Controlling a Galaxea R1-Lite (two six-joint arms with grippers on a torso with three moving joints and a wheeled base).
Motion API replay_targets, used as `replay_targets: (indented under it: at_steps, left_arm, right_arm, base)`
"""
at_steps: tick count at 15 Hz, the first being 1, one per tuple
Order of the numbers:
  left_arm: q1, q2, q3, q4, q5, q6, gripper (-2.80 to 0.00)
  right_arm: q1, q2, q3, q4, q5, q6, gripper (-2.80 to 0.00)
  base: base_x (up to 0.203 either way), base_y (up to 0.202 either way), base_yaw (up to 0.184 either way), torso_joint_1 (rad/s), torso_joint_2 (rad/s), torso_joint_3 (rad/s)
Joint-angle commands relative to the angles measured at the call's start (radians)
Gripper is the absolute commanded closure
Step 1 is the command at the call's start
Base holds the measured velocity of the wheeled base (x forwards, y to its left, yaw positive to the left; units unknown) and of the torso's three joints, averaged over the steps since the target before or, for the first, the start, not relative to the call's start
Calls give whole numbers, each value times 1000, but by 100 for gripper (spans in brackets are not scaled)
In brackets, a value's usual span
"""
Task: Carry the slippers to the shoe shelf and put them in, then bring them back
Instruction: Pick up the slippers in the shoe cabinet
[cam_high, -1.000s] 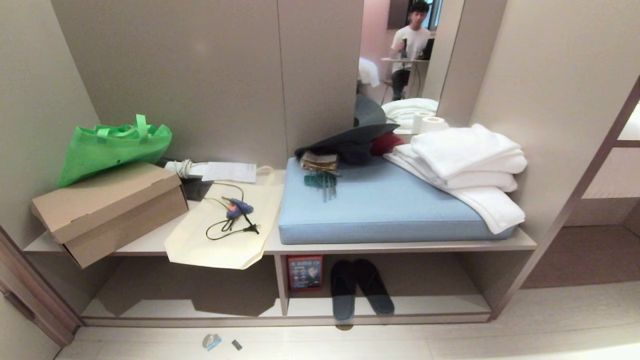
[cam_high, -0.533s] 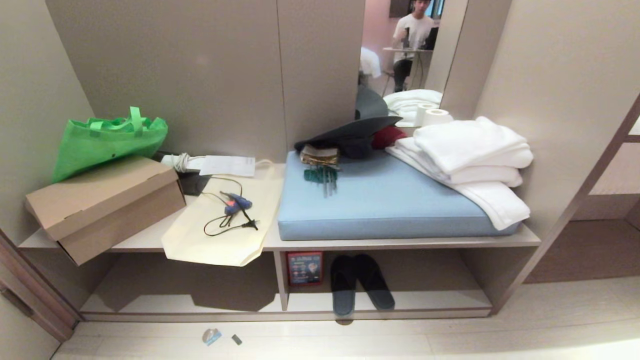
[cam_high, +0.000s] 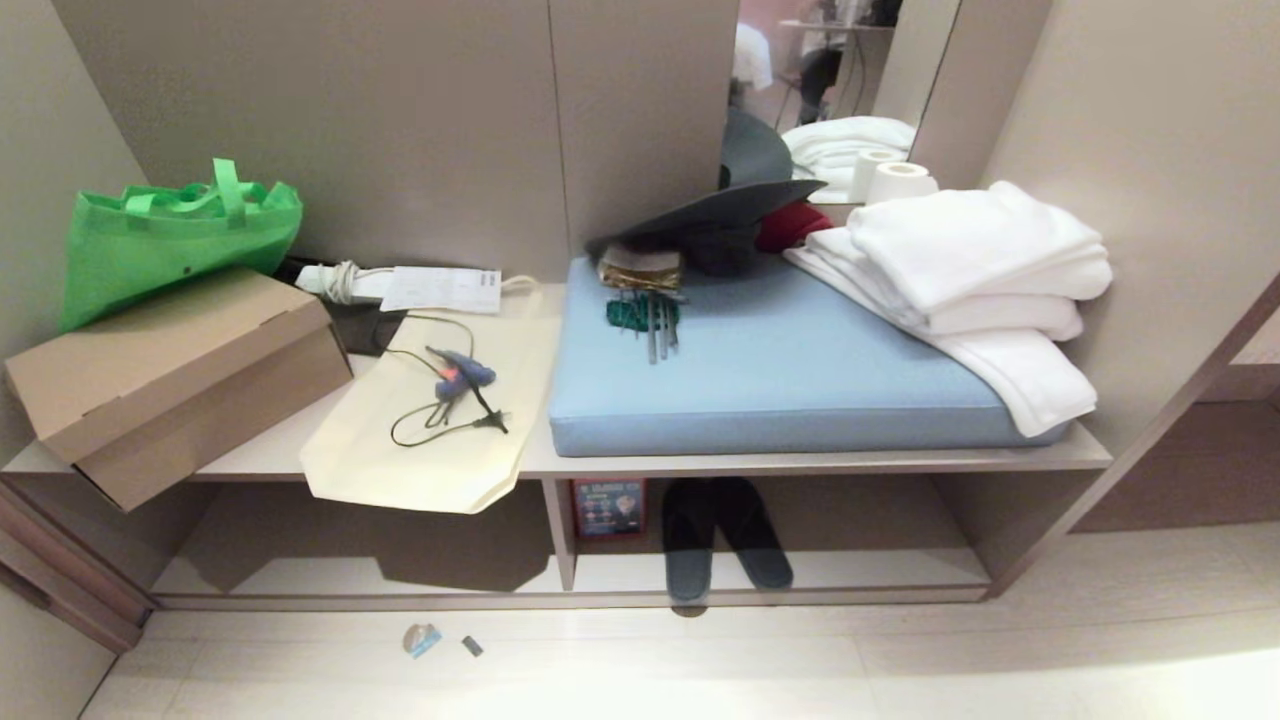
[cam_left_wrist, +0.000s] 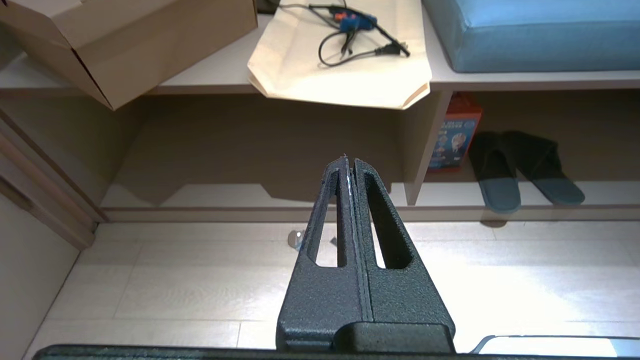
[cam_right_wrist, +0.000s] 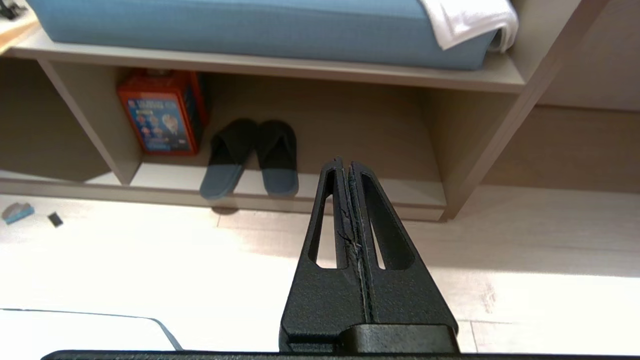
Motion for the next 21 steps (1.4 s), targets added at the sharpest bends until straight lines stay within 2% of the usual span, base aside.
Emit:
replay_targets:
  at_steps: [1, 21]
  left_arm:
    - [0, 1, 8, 1, 0, 0, 0]
    - [0, 1, 8, 1, 0, -1, 0]
  right_arm:
    - [0, 1, 0, -1, 0, -1, 0]
    - [0, 1, 0, -1, 2, -1, 0]
  base:
    - [0, 0, 0, 2, 7, -191]
    - [0, 0, 0, 3, 2, -197]
